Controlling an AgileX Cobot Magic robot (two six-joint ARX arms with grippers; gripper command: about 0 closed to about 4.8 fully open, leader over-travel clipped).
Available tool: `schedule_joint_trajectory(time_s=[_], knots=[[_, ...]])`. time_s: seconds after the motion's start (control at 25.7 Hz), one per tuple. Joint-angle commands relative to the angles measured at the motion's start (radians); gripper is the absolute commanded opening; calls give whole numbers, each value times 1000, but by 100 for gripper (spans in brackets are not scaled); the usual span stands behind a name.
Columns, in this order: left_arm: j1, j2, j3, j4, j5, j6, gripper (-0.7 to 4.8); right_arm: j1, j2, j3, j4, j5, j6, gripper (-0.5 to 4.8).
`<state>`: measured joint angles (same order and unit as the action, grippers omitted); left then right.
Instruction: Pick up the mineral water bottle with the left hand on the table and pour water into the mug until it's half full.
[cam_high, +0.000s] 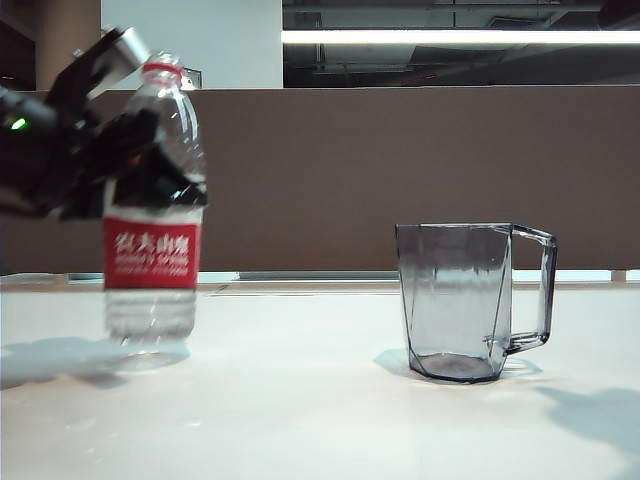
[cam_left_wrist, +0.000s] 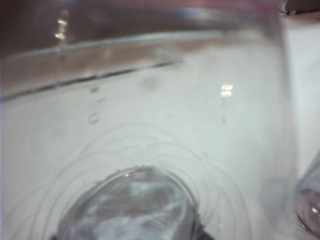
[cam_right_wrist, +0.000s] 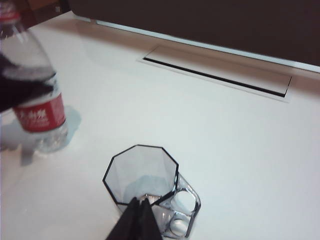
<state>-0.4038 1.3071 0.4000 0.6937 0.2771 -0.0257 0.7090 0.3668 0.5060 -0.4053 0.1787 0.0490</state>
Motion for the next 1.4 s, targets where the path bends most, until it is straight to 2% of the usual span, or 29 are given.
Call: schedule_joint_trajectory(time_s=[0.04,0.27,0.35,0.54,0.89,1.01,1.2,1.32,1.4], knots=[[-58,-8,105,-99,-83,96,180,2,-2,8,-25,-26,3,-4],[-168,-1,216,-256,-310,173,181,2,-2,9,-59,-65,3,-4],[-193,14,246,-298,-355,205,181,2,-2,9,-76,-74,3,-4],[-237,80,304,-322,-371,282,181,2,-2,9,-86,-80,3,-4],[-327,217,433,-342,-393,368,181,2,-1,9,-88,-80,3,-4],[-361,262,484,-360,-398,430,181,2,-1,9,-88,-81,3,-4],[-415,301,514,-367,-442,602,181,2,-1,9,-89,-81,3,-4],[-429,304,514,-387,-460,664,181,1,-1,9,-90,-81,3,-4],[-429,304,514,-391,-468,676,181,1,-1,9,-94,-81,3,-4]])
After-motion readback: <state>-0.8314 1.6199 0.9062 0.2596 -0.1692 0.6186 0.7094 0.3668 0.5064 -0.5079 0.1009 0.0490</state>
